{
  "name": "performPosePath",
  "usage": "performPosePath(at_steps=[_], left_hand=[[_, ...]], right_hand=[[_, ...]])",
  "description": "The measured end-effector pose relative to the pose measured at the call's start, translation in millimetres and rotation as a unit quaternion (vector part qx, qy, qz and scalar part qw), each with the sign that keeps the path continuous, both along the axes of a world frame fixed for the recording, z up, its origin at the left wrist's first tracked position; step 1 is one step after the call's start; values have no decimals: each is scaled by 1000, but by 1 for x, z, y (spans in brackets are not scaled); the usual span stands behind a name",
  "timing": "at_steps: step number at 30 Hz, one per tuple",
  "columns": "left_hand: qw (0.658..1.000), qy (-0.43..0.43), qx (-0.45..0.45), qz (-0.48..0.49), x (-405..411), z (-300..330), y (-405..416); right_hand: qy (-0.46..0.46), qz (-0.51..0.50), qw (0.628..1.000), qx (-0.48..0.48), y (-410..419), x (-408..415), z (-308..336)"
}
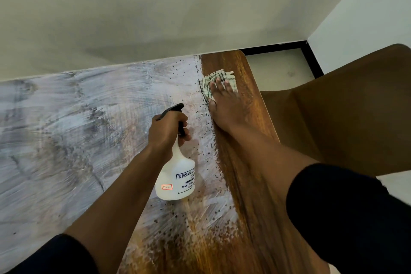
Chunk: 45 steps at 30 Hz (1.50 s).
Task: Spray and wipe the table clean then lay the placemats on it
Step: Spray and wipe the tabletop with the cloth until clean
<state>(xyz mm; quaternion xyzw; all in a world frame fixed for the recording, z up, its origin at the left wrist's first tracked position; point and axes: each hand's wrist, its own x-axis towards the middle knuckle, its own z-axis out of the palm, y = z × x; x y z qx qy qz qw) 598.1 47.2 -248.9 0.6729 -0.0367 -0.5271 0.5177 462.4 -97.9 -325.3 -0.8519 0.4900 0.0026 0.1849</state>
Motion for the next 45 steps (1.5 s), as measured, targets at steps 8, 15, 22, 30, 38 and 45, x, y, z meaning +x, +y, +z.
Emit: performPosePath(at_steps=[8,15,22,30,38,45], left_hand=[[1000,-16,-6,12,24,11,14],[1000,3,-15,4,13,15,4],[996,29,-42,-77,4,16,-2],[999,0,-41,-14,23,7,7],[996,-58,-36,55,47,14,10],[992,-90,-3,93,69,17,1]], right_hand=[[-16,-10,1000,6,30,-6,9],[-44,3,999,26,112,-56,2],[8,4,1000,5,43,-34,2],[-8,-88,996,17,-44,36,12],[-29,87,996,-12,6,115,1],[-73,197,977,-22,16,114,3]])
